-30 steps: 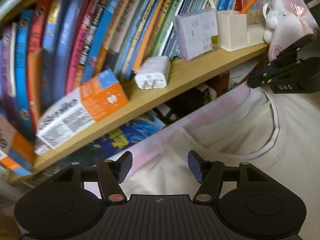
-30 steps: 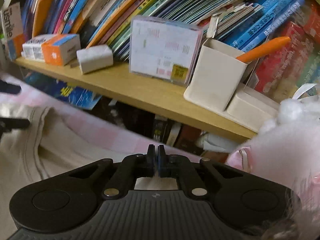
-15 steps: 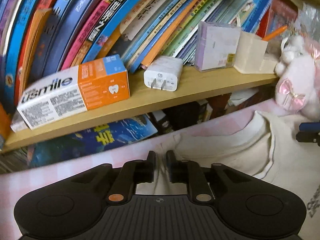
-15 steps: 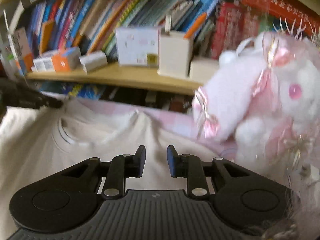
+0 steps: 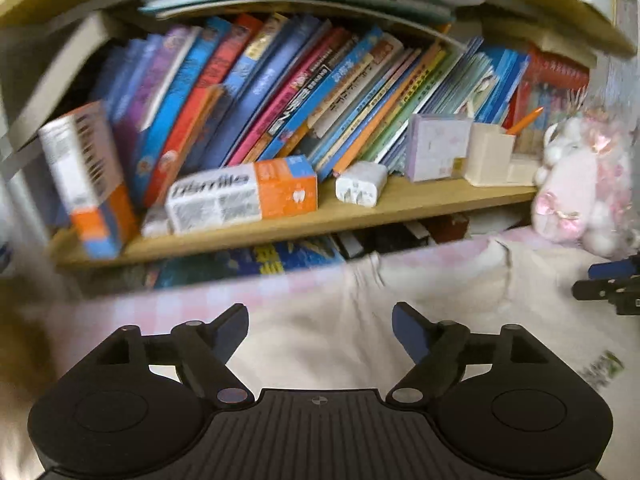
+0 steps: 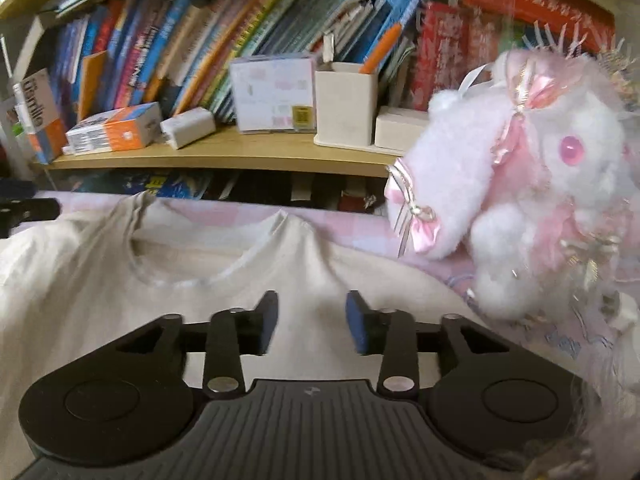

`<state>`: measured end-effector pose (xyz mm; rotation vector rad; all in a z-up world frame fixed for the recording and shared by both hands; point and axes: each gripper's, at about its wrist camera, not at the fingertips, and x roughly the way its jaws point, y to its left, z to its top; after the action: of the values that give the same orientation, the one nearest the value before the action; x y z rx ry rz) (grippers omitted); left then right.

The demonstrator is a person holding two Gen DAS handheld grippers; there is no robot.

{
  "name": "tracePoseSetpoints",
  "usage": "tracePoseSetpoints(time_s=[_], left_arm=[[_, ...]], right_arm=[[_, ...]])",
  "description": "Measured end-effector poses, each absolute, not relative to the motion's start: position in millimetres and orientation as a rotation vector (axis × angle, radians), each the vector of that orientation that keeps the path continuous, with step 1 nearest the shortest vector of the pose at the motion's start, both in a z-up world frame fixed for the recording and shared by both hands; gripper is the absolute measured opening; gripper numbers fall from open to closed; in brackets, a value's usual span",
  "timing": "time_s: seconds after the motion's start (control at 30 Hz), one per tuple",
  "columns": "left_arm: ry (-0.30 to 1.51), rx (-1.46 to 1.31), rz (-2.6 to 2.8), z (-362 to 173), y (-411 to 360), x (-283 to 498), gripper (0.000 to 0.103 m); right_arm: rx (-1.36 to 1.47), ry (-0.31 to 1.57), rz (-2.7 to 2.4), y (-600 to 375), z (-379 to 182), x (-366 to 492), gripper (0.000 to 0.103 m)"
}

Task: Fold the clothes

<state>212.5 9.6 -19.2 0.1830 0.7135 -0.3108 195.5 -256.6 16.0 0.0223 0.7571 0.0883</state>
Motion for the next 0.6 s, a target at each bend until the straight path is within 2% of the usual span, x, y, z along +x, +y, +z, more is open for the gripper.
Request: tracePoseSetpoints(time_s=[0.07, 0.13, 0.17, 0.6], left_arm=[[0.713, 0.167, -0.298, -18, 16, 184, 0.082], [0.713, 0.151, -0.286, -17, 23, 155, 0.082], [0.713, 0.144, -0.279, -16, 26, 140, 0.082], [0.795, 0.074, -0.163, -18, 117, -49, 0.082]], right_arm=[[0.029, 0.756, 0.073, -254, 22, 178, 0.045], [0.04, 0.751, 0.055, -250, 27, 155, 0.058], [0.046, 0.747, 0.046, -248, 30, 142, 0.059], [0.034, 0.815, -0.062, -185, 19, -71, 0.063]])
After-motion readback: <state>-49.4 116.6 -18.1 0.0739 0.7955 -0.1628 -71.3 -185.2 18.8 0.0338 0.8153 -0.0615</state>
